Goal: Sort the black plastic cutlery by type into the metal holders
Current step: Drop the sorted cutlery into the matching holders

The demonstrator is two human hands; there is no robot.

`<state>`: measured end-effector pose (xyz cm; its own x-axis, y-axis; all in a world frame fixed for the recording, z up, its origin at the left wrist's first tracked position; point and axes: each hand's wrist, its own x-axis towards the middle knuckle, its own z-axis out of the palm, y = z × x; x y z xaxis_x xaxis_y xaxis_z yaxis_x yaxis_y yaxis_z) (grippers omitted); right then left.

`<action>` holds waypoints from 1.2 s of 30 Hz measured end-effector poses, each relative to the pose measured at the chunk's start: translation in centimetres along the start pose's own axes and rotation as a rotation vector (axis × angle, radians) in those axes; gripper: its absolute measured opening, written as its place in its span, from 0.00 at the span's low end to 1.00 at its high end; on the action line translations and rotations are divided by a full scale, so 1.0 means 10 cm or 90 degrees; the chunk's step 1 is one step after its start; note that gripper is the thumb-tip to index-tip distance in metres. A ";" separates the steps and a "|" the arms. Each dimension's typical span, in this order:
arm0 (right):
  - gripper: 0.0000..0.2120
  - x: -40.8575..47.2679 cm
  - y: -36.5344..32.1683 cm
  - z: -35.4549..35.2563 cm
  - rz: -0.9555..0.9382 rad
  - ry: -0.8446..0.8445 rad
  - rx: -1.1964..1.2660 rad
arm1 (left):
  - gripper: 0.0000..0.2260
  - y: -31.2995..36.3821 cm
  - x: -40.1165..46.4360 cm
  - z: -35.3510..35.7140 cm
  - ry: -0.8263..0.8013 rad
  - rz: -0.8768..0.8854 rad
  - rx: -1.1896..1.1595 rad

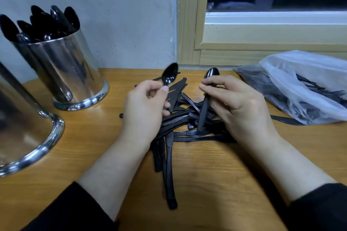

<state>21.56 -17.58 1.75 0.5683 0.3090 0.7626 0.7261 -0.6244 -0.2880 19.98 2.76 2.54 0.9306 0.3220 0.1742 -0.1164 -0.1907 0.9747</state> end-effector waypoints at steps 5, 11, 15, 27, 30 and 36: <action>0.11 0.00 -0.32 0.12 -0.113 0.019 0.019 | 0.10 0.11 -0.43 -0.22 -0.091 -0.139 -0.112; 0.11 -0.12 -0.68 0.21 -0.124 0.017 -0.035 | 0.16 0.15 -0.77 -0.37 -0.242 -0.247 -0.205; 0.13 -0.18 -0.84 0.19 -0.118 -0.018 -0.039 | 0.14 0.12 -0.75 -0.50 -0.302 -0.238 -0.262; 0.09 -0.37 -0.36 -0.35 0.272 -0.090 -0.070 | 0.13 0.09 -0.69 -0.59 -0.230 -0.088 -0.035; 0.13 -0.52 -0.15 -0.55 0.390 -0.232 -0.148 | 0.15 0.05 -0.68 -0.56 -0.172 -0.044 -0.012; 0.08 -0.52 -0.14 -0.56 0.440 -0.320 -0.163 | 0.11 0.00 -0.67 -0.56 -0.095 -0.071 -0.051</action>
<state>15.39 -22.34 1.44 0.9935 0.0443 0.1052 0.0835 -0.9105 -0.4050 11.84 5.81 2.12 0.9796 0.1954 0.0473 -0.0312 -0.0845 0.9959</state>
